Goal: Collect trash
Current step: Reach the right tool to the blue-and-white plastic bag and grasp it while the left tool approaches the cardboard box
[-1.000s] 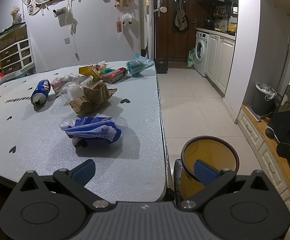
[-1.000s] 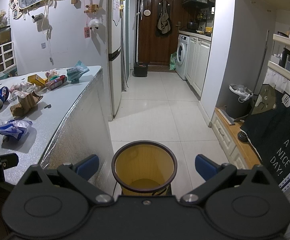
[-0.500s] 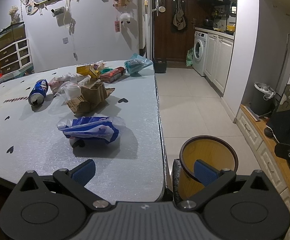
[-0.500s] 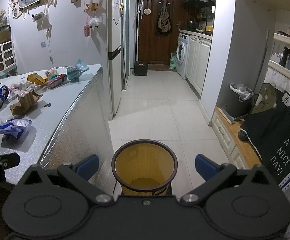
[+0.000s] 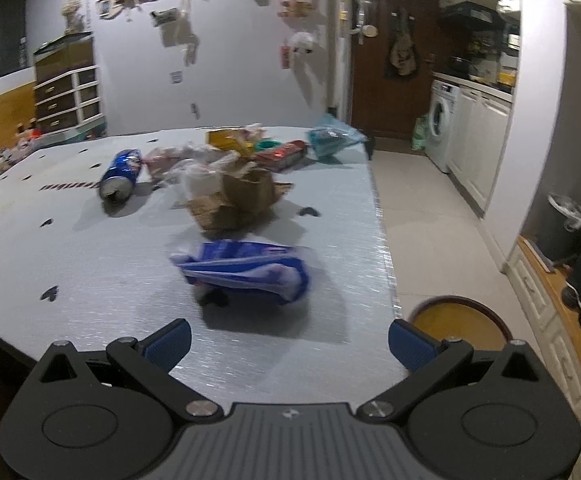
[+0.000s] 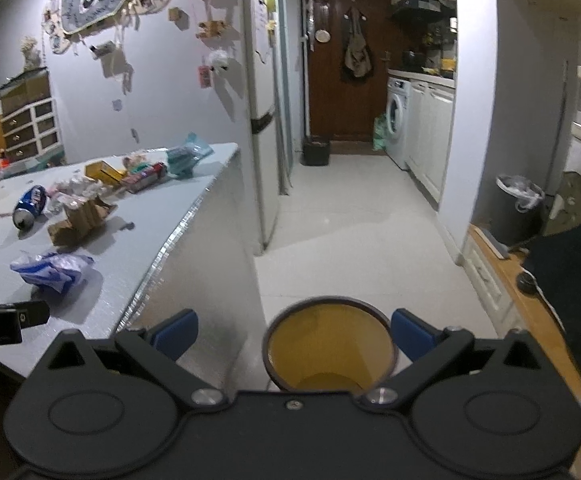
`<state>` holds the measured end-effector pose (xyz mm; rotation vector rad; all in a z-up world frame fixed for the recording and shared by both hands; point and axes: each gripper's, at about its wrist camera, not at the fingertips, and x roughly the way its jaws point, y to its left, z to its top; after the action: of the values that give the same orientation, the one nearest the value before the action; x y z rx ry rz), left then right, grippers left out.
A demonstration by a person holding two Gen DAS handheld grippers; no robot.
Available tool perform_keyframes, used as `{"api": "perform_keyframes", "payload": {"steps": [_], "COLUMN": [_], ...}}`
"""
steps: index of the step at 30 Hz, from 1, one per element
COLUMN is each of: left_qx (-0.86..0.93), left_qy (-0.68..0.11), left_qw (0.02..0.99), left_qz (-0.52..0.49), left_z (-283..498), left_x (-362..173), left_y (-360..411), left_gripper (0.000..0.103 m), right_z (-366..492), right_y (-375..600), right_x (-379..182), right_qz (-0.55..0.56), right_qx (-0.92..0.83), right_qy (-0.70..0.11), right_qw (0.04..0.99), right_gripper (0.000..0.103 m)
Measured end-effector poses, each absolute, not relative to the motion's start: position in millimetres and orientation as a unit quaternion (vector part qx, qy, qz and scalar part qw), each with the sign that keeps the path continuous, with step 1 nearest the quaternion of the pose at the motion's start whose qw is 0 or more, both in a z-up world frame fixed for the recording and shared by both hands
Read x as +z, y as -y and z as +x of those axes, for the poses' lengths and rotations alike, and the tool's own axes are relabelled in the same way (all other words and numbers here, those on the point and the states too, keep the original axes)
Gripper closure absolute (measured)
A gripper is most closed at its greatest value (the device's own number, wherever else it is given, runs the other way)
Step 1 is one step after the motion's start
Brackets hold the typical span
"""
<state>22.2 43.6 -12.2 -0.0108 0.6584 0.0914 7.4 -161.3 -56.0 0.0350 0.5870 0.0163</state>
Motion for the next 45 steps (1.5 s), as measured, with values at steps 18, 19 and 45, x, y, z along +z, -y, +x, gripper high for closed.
{"api": "perform_keyframes", "payload": {"steps": [18,19,45], "left_qx": [0.118,0.117,-0.056], "left_qy": [-0.301,-0.300,-0.331], "left_qw": [0.946,0.946,0.938], "left_qz": [-0.039,-0.044,-0.090], "left_z": [45.1,47.3,158.8], "left_x": [-15.4,-14.9,-16.8], "left_y": [-157.7,-163.8,-215.2], "left_gripper": [0.000,0.000,0.000], "right_z": [83.0,88.8,188.2], "right_y": [77.6,71.0,-46.7], "right_x": [-69.4,-69.4,-117.1], "right_qz": [0.025,0.023,-0.126], "right_qx": [0.217,0.236,0.525], "right_qy": [-0.196,-0.194,-0.299], "right_qw": [0.956,0.952,0.787], "right_gripper": [0.000,0.000,0.028]}}
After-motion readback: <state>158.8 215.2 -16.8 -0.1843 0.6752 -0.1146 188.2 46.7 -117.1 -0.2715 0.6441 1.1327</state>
